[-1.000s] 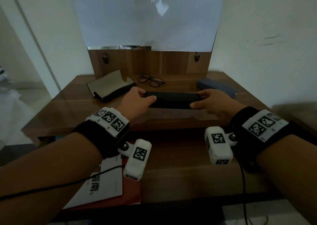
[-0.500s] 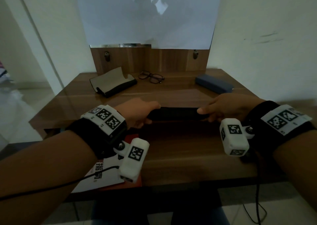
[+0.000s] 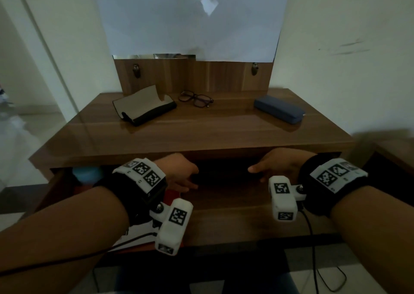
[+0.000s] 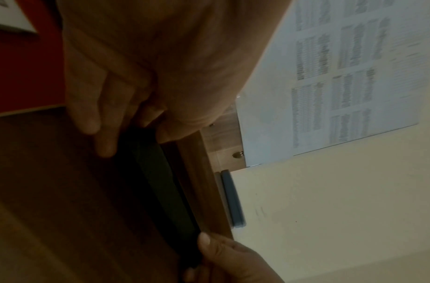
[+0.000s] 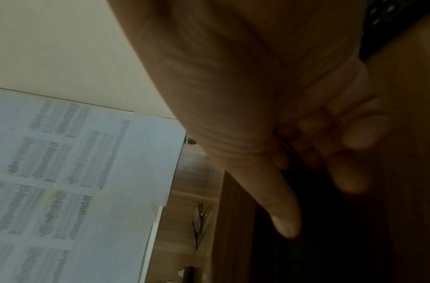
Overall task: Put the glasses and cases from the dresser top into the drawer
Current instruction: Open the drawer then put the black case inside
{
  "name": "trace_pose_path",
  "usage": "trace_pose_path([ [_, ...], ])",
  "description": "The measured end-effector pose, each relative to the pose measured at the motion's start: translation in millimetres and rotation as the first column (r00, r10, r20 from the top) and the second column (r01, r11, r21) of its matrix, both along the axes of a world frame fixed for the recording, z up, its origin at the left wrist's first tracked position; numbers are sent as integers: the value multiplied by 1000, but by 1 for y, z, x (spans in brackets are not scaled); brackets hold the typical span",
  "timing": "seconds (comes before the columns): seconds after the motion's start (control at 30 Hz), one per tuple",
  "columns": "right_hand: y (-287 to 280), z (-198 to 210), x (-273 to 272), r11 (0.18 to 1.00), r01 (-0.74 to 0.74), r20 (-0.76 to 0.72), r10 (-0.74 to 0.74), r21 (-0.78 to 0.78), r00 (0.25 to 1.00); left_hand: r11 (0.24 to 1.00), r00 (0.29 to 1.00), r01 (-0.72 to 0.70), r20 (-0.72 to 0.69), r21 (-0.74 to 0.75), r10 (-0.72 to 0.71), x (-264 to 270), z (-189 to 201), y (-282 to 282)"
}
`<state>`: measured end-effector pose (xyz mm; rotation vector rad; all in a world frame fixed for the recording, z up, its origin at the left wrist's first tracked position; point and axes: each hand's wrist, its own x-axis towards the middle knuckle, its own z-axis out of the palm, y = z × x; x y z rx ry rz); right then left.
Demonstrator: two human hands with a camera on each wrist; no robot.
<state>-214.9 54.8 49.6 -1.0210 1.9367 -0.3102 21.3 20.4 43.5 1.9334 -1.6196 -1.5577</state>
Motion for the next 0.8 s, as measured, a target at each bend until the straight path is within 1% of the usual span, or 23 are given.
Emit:
trace_pose_path([
  [0.1, -7, -16, 5, 1000, 13, 19, -13, 0, 1000, 998, 1000, 9, 11, -58, -8, -4, -18, -3],
  [0.2, -11, -25, 8, 1000, 31, 87, -30, 0, 996, 1000, 1000, 16, 10, 23, -16, -4, -26, -4],
  [0.33, -17, -30, 8, 998, 65, 133, -64, -4, 989, 996, 999, -29, -33, -90, 26, -8, -38, -10],
  [0.43, -20, -34, 8, 996, 84, 132, -83, -8, 988, 995, 999, -21, -27, -101, 18, -11, -39, -12],
  [0.53, -22, -37, 9, 996, 93, 131, -92, -7, 987, 995, 996, -60, -65, -82, 55, -11, -40, -17],
  [0.7, -21, -39, 12, 991, 135, 184, -131, -11, 974, 997, 998, -69, -16, -19, 69, -12, -38, -21],
  [0.8, -19, -36, 12, 990, 139, 201, -134, -12, 970, 999, 999, -33, -3, -11, 33, -13, -37, -21],
])
